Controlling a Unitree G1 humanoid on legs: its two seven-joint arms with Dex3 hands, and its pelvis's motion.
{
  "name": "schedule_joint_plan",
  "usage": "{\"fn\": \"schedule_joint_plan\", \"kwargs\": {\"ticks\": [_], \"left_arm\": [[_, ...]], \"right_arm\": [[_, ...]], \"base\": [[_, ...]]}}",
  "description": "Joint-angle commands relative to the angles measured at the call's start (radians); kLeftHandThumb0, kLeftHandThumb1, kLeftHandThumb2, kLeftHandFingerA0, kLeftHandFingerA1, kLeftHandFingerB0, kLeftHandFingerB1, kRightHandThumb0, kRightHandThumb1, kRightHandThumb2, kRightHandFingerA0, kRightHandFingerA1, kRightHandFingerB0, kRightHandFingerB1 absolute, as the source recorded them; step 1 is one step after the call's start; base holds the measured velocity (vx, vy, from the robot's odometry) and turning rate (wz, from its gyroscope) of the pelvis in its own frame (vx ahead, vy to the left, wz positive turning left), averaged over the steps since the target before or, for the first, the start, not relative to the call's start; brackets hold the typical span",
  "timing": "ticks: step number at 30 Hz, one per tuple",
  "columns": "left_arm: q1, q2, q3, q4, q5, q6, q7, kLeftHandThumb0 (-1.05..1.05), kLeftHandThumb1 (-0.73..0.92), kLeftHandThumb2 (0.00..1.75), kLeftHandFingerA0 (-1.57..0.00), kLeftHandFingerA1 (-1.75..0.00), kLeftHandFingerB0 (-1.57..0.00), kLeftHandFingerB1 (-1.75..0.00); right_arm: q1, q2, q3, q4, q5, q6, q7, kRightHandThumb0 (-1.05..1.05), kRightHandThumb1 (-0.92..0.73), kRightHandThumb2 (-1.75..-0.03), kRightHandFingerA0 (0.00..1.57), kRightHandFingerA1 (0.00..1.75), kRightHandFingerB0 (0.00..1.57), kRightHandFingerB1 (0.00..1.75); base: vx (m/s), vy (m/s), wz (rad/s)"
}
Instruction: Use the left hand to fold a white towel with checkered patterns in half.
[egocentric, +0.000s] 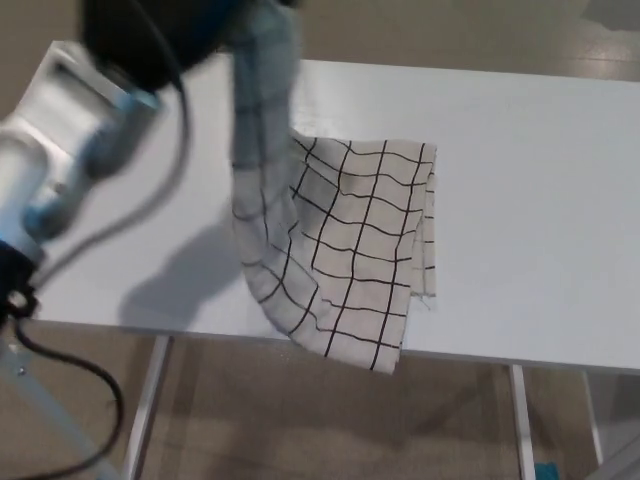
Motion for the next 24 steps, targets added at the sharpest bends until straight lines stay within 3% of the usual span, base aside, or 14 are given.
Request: {"fn": "schedule_joint_plan", "kwargs": {"ticks": [1, 3, 4, 5, 6, 9, 10, 11, 12, 13, 14, 19, 24], "left_arm": [[0.089, -0.068, -0.085, -0.111, 0.101, -0.055, -0.054, -0.34, 0.43, 0.59, -1.04, -1.63, -0.87, -0.56], [0.111, -0.09, -0.132, -0.095, 0.131, -0.069, -0.074, -0.39, 0.42, 0.57, -1.01, -1.7, -0.87, -0.55], [0.118, -0.095, -0.147, -0.095, 0.134, -0.076, -0.101, -0.42, 0.37, 0.53, -0.99, -1.57, -1.02, -0.51], [0.124, -0.099, -0.161, -0.096, 0.135, -0.082, -0.132, -0.42, 0.37, 0.53, -0.99, -1.57, -1.02, -0.51], [0.141, -0.113, -0.197, -0.093, 0.14, -0.084, -0.203, -0.33, 0.46, 0.55, -0.88, -1.75, -0.92, -0.55], [0.171, -0.141, -0.229, -0.071, 0.093, -0.092, -0.304, -0.31, 0.47, 0.56, -0.89, -1.66, -0.89, -0.55], [0.211, -0.173, -0.263, -0.084, 0.011, -0.003, -0.599, -0.67, 0.55, 0.57, -0.46, -0.56, -0.4, -0.33], [0.225, -0.185, -0.274, -0.098, -0.018, 0.046, -0.719, -0.74, 0.56, 0.58, -0.27, -0.35, -0.25, -0.3], [0.236, -0.194, -0.281, -0.11, -0.042, 0.087, -0.813, -0.74, 0.56, 0.58, -0.27, -0.35, -0.25, -0.3], [0.254, -0.21, -0.288, -0.122, -0.065, 0.146, -0.899, -0.83, 0.47, 0.89, 0.0, -0.02, -0.01, -0.17], [0.283, -0.236, -0.295, -0.136, -0.103, 0.233, -1.014, -0.95, 0.56, 0.63, 0.0, 0.0, 0.0, -0.23], [0.266, -0.253, -0.282, -0.122, -0.132, 0.246, -1.08, -1.01, 0.57, 0.68, 0.0, 0.0, 0.0, -0.1], [0.241, -0.278, -0.235, -0.117, -0.199, 0.269, -1.101, -1.01, 0.57, 0.67, 0.0, 0.0, 0.0, -0.12]], "right_arm": [[0.02, 0.007, -0.001, -0.019, 0.013, 0.008, 0.004, -0.39, -0.67, -0.61, 0.26, 0.32, 0.27, 0.32], [0.018, 0.007, 0.0, -0.018, 0.019, 0.009, 0.012, -0.39, -0.67, -0.61, 0.27, 0.32, 0.27, 0.32], [0.017, 0.008, 0.0, -0.02, 0.019, 0.011, 0.013, -0.38, -0.67, -0.61, 0.28, 0.32, 0.27, 0.32], [0.016, 0.008, 0.001, -0.022, 0.017, 0.014, 0.012, -0.38, -0.67, -0.61, 0.28, 0.32, 0.27, 0.32], [0.012, 0.006, 0.002, -0.02, 0.004, 0.013, -0.001, -0.38, -0.67, -0.6, 0.3, 0.33, 0.29, 0.32], [0.012, 0.004, 0.003, -0.023, -0.001, 0.015, -0.004, -0.37, -0.67, -0.6, 0.3, 0.33, 0.29, 0.32], [0.014, 0.007, 0.005, -0.031, 0.002, 0.02, -0.001, -0.37, -0.67, -0.6, 0.3, 0.33, 0.3, 0.33], [0.016, 0.008, 0.005, -0.034, 0.005, 0.022, 0.002, -0.37, -0.67, -0.6, 0.3, 0.33, 0.3, 0.33], [0.018, 0.009, 0.006, -0.036, 0.008, 0.023, 0.005, -0.37, -0.67, -0.6, 0.3, 0.33, 0.3, 0.33], [0.023, 0.01, 0.006, -0.043, 0.017, 0.027, 0.016, -0.37, -0.67, -0.61, 0.3, 0.33, 0.3, 0.32], [0.031, 0.014, 0.006, -0.056, 0.033, 0.037, 0.031, -0.38, -0.67, -0.61, 0.29, 0.32, 0.3, 0.33], [0.019, 0.004, 0.007, -0.048, 0.01, 0.027, 0.015, -0.38, -0.67, -0.6, 0.3, 0.33, 0.31, 0.34], [0.019, 0.004, 0.007, -0.052, 0.008, 0.028, 0.012, -0.38, -0.67, -0.6, 0.3, 0.33, 0.32, 0.34]], "base": [[0.0, 0.0, 0.0], [0.0, 0.0, 0.0], [0.0, 0.0, 0.0], [0.0, 0.0, 0.0], [0.0, 0.0, 0.0], [0.0, 0.0, 0.0], [0.0, 0.0, 0.0], [0.0, 0.0, 0.0], [0.0, 0.0, 0.0], [0.0, 0.0, 0.0], [0.0, 0.0, 0.0], [0.0, 0.0, 0.0], [0.0, 0.0, 0.0]]}}
